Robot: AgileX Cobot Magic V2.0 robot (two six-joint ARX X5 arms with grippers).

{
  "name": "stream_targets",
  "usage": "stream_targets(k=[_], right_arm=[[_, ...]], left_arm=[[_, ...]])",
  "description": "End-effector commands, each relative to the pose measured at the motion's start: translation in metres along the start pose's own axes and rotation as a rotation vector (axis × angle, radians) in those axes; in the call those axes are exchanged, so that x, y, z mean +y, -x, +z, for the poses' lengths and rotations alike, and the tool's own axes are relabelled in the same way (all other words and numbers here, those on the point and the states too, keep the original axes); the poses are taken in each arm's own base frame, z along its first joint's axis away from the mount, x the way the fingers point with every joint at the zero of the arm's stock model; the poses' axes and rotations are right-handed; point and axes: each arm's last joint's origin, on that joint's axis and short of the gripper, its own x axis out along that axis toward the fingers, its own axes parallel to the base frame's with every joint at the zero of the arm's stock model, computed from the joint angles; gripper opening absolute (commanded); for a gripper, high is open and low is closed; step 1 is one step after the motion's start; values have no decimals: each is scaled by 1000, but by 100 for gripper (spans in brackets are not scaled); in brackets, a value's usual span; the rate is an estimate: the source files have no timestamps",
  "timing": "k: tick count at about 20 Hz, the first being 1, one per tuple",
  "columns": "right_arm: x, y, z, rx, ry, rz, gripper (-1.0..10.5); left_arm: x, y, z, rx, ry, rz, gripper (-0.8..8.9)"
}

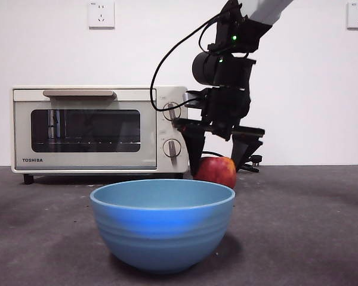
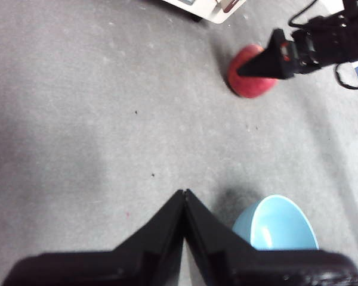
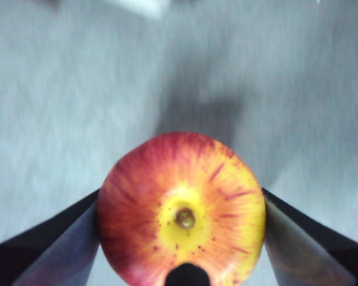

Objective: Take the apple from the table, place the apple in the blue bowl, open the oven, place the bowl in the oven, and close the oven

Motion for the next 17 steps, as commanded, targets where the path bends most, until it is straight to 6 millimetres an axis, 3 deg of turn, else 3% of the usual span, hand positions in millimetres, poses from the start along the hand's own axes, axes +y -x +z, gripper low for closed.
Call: stream_targets(k=[1, 6, 10, 14, 17], right_arm=[[8, 41, -4, -43, 6, 4, -11], [38, 114, -28, -71, 98, 34, -11], [76, 155, -57, -70, 227, 68, -11], [116, 179, -86, -82, 347, 113, -11], [146, 175, -112, -99, 419, 137, -11]], left_arm=[[0, 0, -2, 20, -32, -1, -4], [2, 0, -6, 51, -51, 39, -4], [3, 0, -8, 73, -65, 52, -4], [4, 1, -11, 100, -76, 59, -4], [5, 1, -12, 112, -86, 62, -4]])
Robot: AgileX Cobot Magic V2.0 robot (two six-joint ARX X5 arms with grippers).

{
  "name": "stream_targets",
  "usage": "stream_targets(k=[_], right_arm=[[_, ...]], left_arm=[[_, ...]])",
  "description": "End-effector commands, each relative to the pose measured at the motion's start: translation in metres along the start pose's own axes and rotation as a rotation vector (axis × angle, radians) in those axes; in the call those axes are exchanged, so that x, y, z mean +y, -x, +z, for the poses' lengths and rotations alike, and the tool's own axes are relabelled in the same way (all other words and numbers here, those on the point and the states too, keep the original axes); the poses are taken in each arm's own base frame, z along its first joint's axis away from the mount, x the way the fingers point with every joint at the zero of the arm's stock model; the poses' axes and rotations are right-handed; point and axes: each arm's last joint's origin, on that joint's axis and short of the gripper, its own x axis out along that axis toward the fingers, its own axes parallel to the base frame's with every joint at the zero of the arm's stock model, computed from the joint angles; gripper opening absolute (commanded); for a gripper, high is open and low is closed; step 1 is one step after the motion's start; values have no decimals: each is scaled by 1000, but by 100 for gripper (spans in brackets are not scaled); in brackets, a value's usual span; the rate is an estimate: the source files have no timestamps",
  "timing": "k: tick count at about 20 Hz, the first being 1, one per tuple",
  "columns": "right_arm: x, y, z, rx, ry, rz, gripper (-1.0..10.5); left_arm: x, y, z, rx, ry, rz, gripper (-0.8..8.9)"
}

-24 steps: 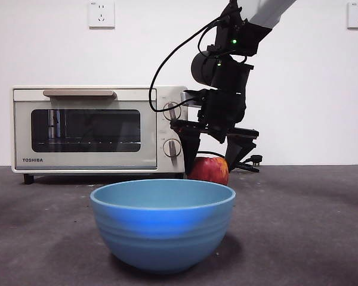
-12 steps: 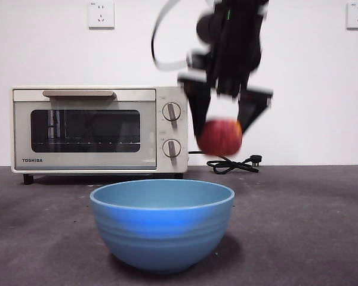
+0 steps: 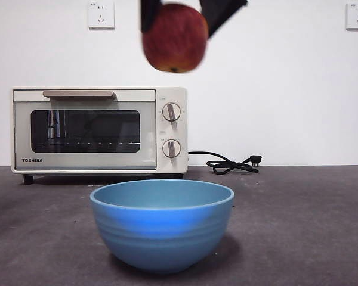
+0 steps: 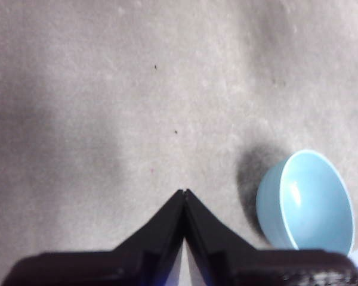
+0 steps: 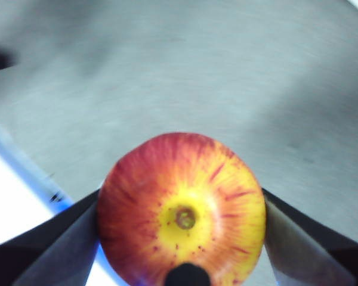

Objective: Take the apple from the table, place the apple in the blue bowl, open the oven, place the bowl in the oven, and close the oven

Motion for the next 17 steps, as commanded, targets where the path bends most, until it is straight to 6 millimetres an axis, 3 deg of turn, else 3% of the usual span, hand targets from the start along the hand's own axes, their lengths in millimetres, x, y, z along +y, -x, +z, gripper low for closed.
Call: stream_targets(k=[1, 6, 17], right_arm=[[25, -20, -15, 14, 29, 13, -11], [53, -73, -53, 38, -41, -13, -10], [53, -136, -100, 78, -118, -85, -10]], left_arm=[[-1, 0, 0, 1, -26, -3, -4], [-1, 0, 0, 1, -26, -3, -4], [-1, 0, 0, 1, -27, -3, -4]])
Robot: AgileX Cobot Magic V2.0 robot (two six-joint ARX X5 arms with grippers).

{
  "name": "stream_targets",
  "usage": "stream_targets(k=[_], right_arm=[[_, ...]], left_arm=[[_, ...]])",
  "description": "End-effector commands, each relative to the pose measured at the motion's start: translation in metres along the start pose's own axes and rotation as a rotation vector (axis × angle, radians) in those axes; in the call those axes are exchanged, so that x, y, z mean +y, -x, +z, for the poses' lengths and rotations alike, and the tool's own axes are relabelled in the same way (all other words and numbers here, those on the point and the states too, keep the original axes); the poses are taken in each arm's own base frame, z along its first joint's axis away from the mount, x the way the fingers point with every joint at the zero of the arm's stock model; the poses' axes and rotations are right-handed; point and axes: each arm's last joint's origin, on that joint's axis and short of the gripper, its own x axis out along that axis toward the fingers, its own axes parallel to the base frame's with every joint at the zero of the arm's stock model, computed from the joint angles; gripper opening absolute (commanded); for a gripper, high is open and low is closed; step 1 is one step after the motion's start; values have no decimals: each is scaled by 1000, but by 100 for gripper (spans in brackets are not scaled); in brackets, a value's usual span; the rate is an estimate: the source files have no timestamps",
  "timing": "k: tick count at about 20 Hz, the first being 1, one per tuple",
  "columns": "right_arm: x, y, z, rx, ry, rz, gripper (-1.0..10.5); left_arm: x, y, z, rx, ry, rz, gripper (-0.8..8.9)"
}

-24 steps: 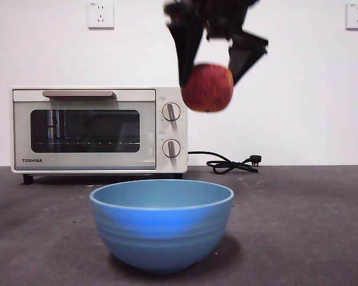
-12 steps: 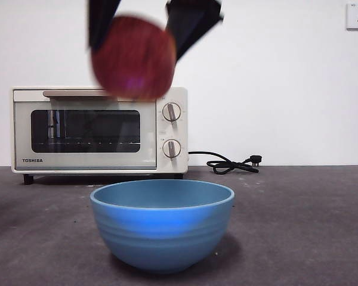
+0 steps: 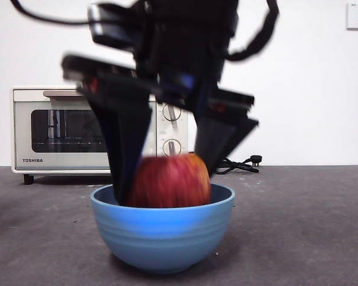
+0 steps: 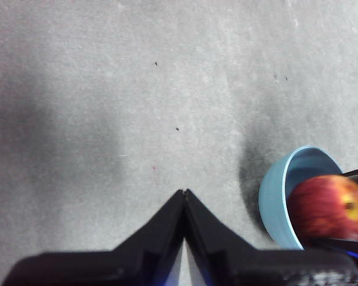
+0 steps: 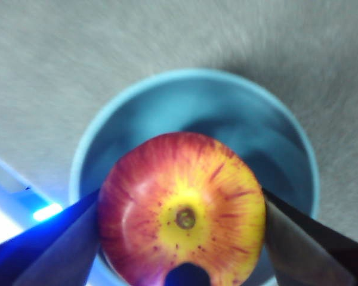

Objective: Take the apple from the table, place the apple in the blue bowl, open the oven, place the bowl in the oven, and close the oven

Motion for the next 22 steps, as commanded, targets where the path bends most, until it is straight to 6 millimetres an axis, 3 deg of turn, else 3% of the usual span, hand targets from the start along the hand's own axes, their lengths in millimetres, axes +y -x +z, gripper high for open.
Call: stream_targets(k=[1, 17, 18, 20, 22], right_arm=[[0, -8, -7, -8, -22, 3, -10], [0, -19, -5, -60, -23, -8, 3], [0, -19, -5, -61, -23, -10, 20], [0, -19, -5, -60, -30, -11, 172], [0, -19, -5, -63, -30, -22, 227]], left_arm=[[-1, 0, 0, -1, -17, -4, -4], [-1, 0, 0, 1, -17, -11, -4], [-1, 0, 0, 1, -17, -11, -4], [-1, 0, 0, 1, -17, -11, -4], [-1, 0, 0, 1, -17, -11, -4]])
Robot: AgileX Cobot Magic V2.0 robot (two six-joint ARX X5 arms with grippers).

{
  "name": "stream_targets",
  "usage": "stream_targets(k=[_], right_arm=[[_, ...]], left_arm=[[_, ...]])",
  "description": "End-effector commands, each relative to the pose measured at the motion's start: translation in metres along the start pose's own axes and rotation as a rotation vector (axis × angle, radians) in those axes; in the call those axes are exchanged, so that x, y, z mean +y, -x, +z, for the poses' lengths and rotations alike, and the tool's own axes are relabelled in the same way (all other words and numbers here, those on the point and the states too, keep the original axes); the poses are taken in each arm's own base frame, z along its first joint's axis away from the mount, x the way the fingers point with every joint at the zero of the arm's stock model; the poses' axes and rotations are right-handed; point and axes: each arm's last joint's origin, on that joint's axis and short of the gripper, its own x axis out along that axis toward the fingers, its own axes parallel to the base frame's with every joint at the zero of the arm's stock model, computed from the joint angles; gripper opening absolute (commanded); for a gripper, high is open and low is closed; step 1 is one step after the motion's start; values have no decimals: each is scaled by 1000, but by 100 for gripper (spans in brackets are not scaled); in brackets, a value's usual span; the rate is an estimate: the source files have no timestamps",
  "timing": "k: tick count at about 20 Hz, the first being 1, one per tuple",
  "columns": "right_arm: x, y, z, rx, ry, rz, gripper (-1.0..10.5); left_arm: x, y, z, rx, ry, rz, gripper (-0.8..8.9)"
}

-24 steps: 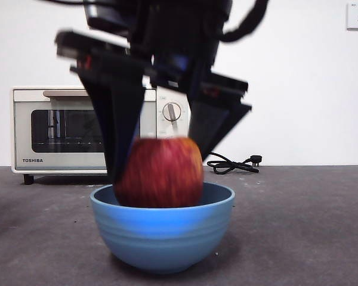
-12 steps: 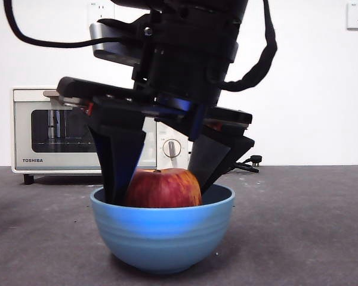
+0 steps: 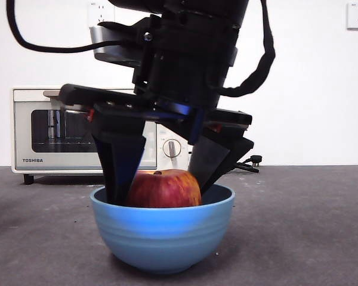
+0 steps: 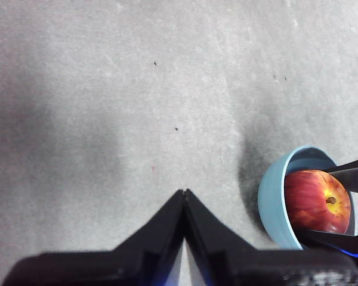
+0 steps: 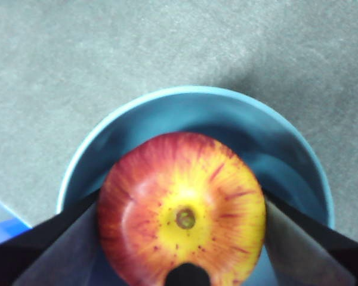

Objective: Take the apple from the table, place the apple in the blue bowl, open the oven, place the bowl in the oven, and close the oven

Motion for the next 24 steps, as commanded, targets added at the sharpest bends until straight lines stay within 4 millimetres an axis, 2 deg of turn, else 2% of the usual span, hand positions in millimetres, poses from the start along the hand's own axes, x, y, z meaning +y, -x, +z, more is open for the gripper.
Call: stream_targets(k=[1, 5, 6, 9, 14, 16, 18, 21, 24], right_arm=[[0, -5, -3, 11, -8, -14, 227], [0, -5, -3, 10, -12, -30, 232], [-1, -5, -3, 8, -12, -37, 268], [-1, -5, -3, 10, -11, -37, 569], [0, 4, 2, 7, -11, -44, 566], [1, 18, 11, -19, -12, -43, 563], [1, 41, 20, -49, -17, -33, 559], [-4, 82, 25, -134, -32, -30, 387], [-16, 118, 16, -225, -53, -122, 107]], left_arm=[[-1, 0, 0, 0, -17, -7, -4], [-1, 0, 0, 1, -16, -7, -4], [-1, 0, 0, 1, -16, -7, -4], [-1, 0, 0, 1, -17, -7, -4], [-1, 0, 0, 0, -12, -7, -4], [-1, 0, 1, -2, -11, -8, -5], [-2, 2, 3, -11, -10, -10, -5], [-9, 8, 16, -41, -27, -17, -5], [-22, 20, 44, -92, -56, -30, -5]])
